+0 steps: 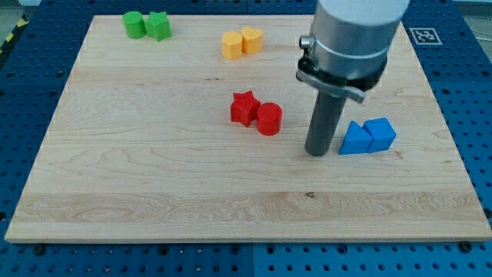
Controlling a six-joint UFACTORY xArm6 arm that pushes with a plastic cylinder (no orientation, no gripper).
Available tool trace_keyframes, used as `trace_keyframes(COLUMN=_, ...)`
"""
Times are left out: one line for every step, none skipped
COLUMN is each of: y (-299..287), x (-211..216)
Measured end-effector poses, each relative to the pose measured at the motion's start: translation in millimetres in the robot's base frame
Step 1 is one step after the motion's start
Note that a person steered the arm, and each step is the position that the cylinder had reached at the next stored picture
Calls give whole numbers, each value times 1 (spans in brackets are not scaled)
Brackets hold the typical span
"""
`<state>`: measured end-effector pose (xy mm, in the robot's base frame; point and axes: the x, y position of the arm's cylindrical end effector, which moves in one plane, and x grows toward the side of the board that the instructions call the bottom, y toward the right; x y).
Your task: Move the red star and red circle towards the center
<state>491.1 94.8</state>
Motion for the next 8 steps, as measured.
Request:
trace_keyframes(y=-9, x=-17)
trace_keyframes(y=-54, x=-35)
trace_keyframes(y=-83, x=-57)
trace_keyframes(y=-79, x=-59)
trace_keyframes(y=-69, x=-89)
trace_keyframes(y=-124, x=-103)
trace_keyframes(y=-141, x=-99)
trace_keyframes(y=-105, x=-97)
